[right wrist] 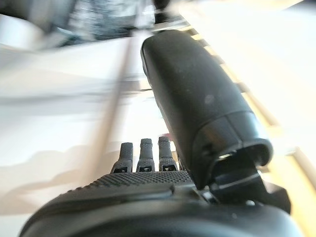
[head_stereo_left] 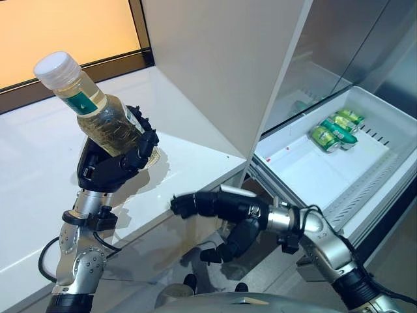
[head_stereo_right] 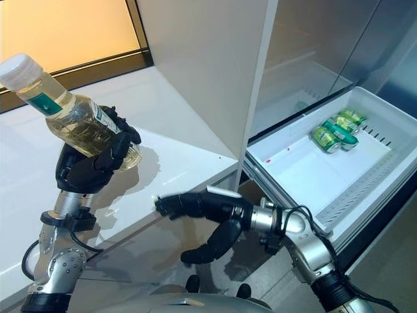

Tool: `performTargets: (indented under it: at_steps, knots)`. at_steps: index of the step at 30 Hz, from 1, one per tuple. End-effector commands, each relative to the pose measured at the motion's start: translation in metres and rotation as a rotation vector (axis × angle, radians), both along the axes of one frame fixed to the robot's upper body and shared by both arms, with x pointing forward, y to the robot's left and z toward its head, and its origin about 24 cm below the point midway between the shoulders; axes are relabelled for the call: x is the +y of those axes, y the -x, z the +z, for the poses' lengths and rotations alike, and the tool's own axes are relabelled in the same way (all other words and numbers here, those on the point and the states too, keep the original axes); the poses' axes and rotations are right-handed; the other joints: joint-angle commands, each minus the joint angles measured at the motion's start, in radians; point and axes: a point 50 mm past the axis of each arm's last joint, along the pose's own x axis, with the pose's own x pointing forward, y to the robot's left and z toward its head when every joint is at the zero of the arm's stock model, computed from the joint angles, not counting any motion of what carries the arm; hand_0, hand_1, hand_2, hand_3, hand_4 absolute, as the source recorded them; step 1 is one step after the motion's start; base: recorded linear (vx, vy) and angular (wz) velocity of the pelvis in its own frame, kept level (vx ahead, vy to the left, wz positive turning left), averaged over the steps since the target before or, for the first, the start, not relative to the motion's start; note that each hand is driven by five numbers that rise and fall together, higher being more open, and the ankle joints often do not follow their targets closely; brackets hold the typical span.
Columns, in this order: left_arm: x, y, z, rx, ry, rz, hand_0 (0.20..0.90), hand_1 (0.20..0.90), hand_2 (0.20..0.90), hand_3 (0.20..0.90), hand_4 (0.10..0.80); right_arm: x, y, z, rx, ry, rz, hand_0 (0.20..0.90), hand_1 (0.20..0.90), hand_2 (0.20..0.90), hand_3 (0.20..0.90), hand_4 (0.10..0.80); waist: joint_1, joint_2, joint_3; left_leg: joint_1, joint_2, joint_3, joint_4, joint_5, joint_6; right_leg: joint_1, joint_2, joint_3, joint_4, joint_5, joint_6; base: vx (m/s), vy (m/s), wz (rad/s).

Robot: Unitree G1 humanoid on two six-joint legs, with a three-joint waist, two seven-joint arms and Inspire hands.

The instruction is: Put drinks into fridge and close the fridge

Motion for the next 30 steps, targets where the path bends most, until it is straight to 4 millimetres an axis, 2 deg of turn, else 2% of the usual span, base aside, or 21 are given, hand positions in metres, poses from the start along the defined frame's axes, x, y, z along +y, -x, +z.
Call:
performTargets:
  at_steps: [1, 4, 6, 13, 23, 30]
  knots:
    - [0.005, -0.005, 0.068, -0.332, -0.119, 0.003, 0.300, 0.300, 0.300, 0.200, 0.100, -0.001, 0.002, 0.060, -0.198, -0.278, 0.050, 0.900, 0.900, 0.900, 0.900, 0.800, -0.017, -0.022, -0.090, 0.005, -0.046, 0.032, 0.002, -0.106, 0.012, 0.055, -0.017, -0.006, 0.011, -0.065, 0.066, 0.000, 0.000, 0.00]
    - [0.007, -0.005, 0.070, -0.327, -0.150, 0.018, 0.300, 0.300, 0.300, 0.200, 0.100, -0.009, 0.000, 0.068, -0.245, -0.283, -0.030, 0.900, 0.900, 0.900, 0.900, 0.800, -0.020, -0.022, -0.094, 0.004, -0.045, 0.035, 0.002, -0.107, 0.012, 0.052, -0.016, -0.003, 0.011, -0.065, 0.066, 0.000, 0.000, 0.00]
    - [0.012, -0.003, 0.075, -0.330, -0.222, 0.072, 0.300, 0.300, 0.300, 0.200, 0.100, -0.024, -0.005, 0.077, -0.279, -0.282, -0.153, 0.900, 0.900, 0.900, 0.900, 0.800, -0.029, -0.019, -0.098, 0.003, -0.045, 0.040, 0.002, -0.107, 0.014, 0.048, -0.014, 0.003, 0.011, -0.063, 0.066, 0.000, 0.003, -0.02]
    - [0.017, -0.002, 0.088, -0.362, -0.395, 0.154, 0.300, 0.300, 0.300, 0.200, 0.100, -0.042, -0.018, 0.078, -0.247, -0.203, -0.313, 0.900, 0.900, 0.900, 0.900, 0.800, -0.042, -0.016, -0.100, 0.000, -0.043, 0.047, 0.002, -0.104, 0.013, 0.041, -0.010, 0.011, 0.011, -0.061, 0.065, -0.010, 0.001, -0.07]
    - [0.002, -0.010, 0.100, -0.437, -0.514, 0.148, 0.300, 0.300, 0.300, 0.200, 0.100, -0.026, -0.043, 0.085, -0.163, -0.135, -0.326, 0.900, 0.900, 0.900, 0.900, 0.800, -0.030, -0.020, -0.099, 0.001, -0.041, 0.046, 0.002, -0.101, 0.009, 0.045, -0.009, 0.004, 0.011, -0.062, 0.060, -0.001, 0.000, 0.00]
    - [-0.010, -0.016, 0.103, -0.444, -0.526, 0.079, 0.300, 0.300, 0.300, 0.200, 0.100, -0.007, -0.057, 0.094, -0.157, -0.124, -0.331, 0.900, 0.900, 0.900, 0.900, 0.800, -0.013, -0.022, -0.102, 0.002, -0.042, 0.035, 0.002, -0.100, 0.009, 0.051, -0.009, -0.004, 0.011, -0.065, 0.056, 0.004, 0.001, 0.01]
